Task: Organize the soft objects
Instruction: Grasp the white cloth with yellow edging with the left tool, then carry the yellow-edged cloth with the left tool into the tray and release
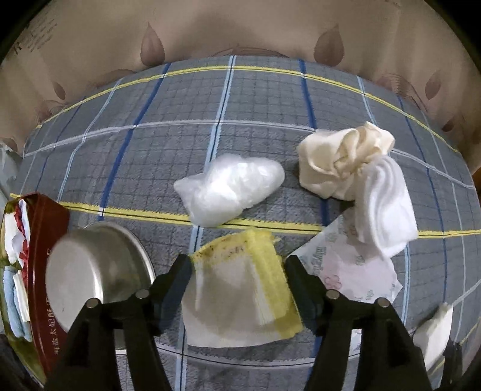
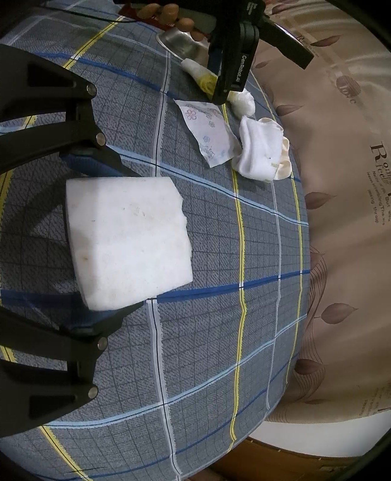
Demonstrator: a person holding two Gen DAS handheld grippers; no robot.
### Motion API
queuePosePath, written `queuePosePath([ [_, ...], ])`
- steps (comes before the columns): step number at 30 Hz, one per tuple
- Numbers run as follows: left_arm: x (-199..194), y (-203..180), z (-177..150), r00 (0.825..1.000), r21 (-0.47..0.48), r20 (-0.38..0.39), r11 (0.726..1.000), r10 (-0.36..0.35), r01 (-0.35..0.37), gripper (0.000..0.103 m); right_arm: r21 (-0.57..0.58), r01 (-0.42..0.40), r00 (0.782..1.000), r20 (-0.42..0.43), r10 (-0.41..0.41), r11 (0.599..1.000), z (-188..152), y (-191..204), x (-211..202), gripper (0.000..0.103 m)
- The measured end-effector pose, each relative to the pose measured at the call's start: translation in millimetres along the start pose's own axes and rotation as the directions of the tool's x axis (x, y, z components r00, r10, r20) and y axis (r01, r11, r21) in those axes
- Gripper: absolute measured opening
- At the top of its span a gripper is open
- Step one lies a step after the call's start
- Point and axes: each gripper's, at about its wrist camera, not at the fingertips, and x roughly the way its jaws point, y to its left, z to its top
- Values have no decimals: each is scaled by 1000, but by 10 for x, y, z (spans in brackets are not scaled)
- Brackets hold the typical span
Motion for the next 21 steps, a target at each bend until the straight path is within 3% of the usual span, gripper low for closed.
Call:
queuePosePath([
  [7,-55,123,-36,999,-56,14,997,-44,45,66,1,-1,1000,0,1,1000,-3,-1,2,71],
  [11,-163,117,-47,997,-48,27,996,-70,71,46,-2,1,1000,-1,-1,1000,-3,5,3,72],
  [21,-374,139,-53,992,-34,40,992,-117,118,29,-1,3,1000,-2,-3,1000,-13,23,0,73],
])
